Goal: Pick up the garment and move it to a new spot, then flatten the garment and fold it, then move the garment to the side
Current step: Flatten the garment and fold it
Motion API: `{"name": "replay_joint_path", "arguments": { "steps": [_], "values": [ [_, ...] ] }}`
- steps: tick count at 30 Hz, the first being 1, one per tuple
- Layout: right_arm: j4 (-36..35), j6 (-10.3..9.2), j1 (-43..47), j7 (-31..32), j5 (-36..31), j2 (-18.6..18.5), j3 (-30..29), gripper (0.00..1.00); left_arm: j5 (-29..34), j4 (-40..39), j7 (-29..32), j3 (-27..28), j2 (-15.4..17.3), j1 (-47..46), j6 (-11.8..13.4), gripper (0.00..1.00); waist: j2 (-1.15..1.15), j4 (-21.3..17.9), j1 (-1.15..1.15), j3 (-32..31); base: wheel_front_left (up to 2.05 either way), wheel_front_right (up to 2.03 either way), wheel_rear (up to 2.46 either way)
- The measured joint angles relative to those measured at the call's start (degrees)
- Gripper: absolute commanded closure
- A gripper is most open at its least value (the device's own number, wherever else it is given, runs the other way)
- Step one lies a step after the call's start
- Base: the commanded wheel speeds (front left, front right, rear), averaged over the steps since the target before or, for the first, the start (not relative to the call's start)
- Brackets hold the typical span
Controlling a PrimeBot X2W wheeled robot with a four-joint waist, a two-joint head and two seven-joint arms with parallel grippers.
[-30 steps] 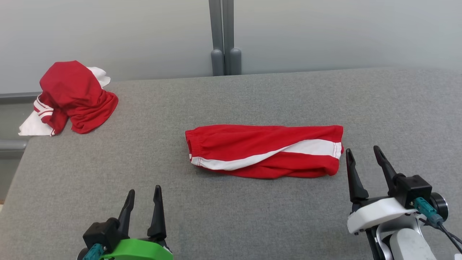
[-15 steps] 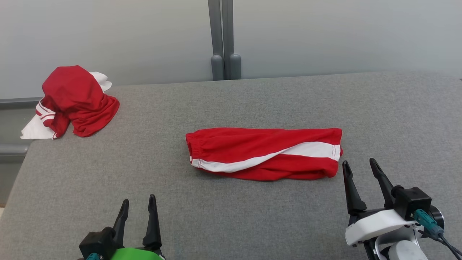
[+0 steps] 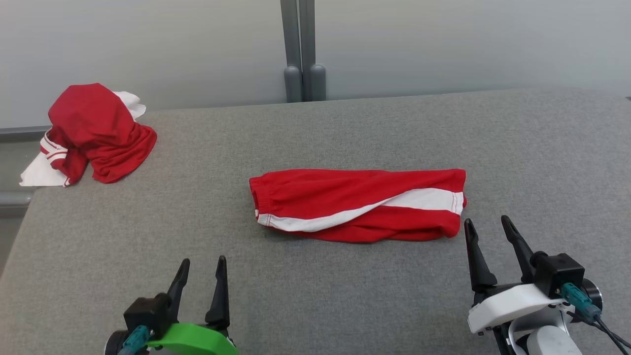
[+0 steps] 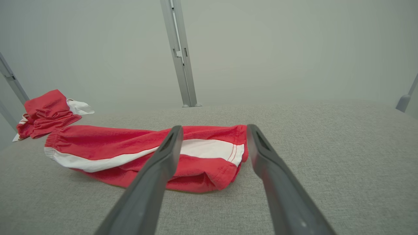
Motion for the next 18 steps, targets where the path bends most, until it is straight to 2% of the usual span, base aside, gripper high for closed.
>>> {"name": "replay_joint_path", "arguments": {
  "steps": [11, 18],
  "values": [
    [0.22, 0.0, -2.6, 0.0, -0.03, 0.02, 0.88, 0.0, 1.97, 10.1, 2.24, -4.38, 0.77, -12.2, -3.09, 0.0, 0.0, -3.04, 0.0, 4.63, 0.0, 0.0, 0.0],
    [0.13, 0.0, -3.72, 0.01, -0.16, 0.02, 0.74, 0.0, 1.93, 15.64, 1.35, -5.06, 0.96, -16.85, -3.79, 0.0, 0.0, -6.03, 0.0, 7.55, 0.0, 0.0, 0.0]
  ]
}}
